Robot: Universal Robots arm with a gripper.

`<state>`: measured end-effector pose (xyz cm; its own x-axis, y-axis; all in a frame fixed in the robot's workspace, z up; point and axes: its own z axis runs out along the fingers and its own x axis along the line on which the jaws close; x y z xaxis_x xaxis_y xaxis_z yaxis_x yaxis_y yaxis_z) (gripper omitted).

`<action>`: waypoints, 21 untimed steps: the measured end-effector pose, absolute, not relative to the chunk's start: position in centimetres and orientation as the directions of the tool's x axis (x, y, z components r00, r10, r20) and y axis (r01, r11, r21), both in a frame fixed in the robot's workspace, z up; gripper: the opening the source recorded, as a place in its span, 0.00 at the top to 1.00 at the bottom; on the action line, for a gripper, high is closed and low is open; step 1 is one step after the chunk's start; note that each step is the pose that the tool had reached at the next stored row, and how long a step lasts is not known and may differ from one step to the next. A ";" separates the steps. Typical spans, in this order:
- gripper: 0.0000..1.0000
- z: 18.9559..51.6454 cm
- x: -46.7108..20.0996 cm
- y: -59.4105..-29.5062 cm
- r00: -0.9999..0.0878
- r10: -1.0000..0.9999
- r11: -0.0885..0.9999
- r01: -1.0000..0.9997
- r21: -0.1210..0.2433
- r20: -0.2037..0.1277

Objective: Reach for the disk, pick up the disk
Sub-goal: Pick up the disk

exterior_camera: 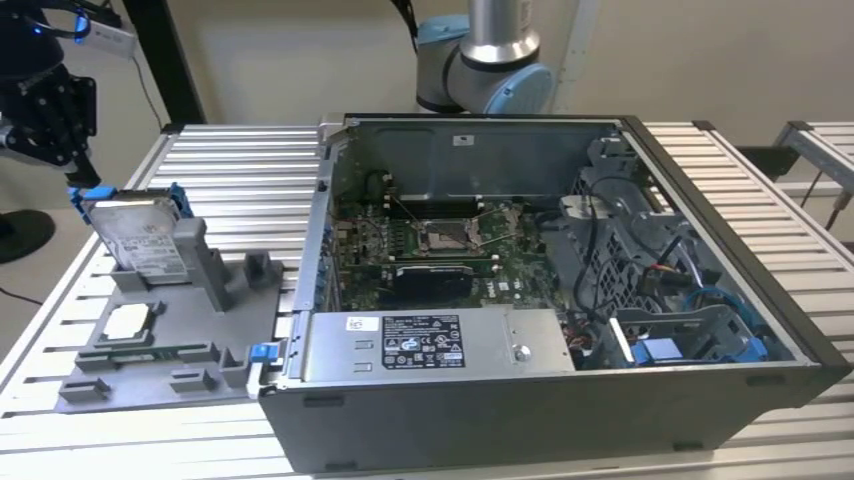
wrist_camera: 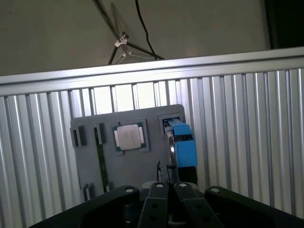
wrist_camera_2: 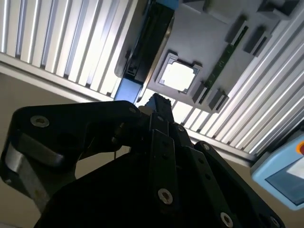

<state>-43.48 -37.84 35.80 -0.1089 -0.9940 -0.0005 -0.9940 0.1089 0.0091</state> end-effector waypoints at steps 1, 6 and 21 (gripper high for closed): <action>1.00 35.8 -43.5 -37.8 -0.107 -0.994 0.107 -0.994 0.009 -0.001; 0.00 35.8 -43.5 -37.8 -0.100 -0.995 0.100 -0.995 0.009 -0.002; 0.00 35.8 -43.5 -37.7 -0.083 -0.997 0.083 -0.997 0.010 -0.006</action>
<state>-43.47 -37.67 35.76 -0.0826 -0.9966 -0.0060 -0.9965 0.0826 0.0096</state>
